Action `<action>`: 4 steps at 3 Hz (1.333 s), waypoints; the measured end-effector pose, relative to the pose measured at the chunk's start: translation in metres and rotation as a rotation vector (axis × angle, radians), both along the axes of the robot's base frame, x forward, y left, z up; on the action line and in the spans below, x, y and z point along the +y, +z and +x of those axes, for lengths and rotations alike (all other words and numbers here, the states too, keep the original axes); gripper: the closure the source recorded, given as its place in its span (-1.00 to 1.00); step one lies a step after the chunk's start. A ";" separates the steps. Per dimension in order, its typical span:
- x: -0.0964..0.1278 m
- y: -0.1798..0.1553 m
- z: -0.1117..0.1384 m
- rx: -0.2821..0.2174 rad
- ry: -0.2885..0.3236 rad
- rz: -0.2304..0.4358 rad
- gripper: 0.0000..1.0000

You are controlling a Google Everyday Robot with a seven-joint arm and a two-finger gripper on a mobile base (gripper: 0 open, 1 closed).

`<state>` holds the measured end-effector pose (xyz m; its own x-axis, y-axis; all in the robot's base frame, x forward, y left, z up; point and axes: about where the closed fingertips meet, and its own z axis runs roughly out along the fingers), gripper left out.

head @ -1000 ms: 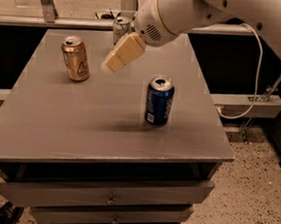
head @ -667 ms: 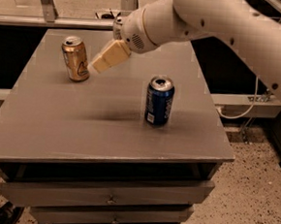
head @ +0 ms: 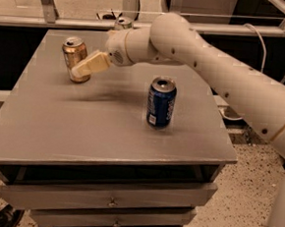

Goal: Knock orange can over

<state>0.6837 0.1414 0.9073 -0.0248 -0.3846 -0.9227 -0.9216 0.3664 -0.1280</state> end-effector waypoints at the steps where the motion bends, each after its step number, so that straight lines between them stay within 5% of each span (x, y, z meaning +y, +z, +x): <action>1: 0.030 -0.016 0.013 0.025 0.043 0.046 -1.00; 2: 0.055 -0.025 0.015 0.051 0.087 0.076 -0.66; 4: 0.059 -0.026 0.008 0.086 0.097 0.101 0.42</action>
Offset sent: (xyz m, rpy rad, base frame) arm 0.0199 0.0771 -0.0331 0.1008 0.0693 0.1289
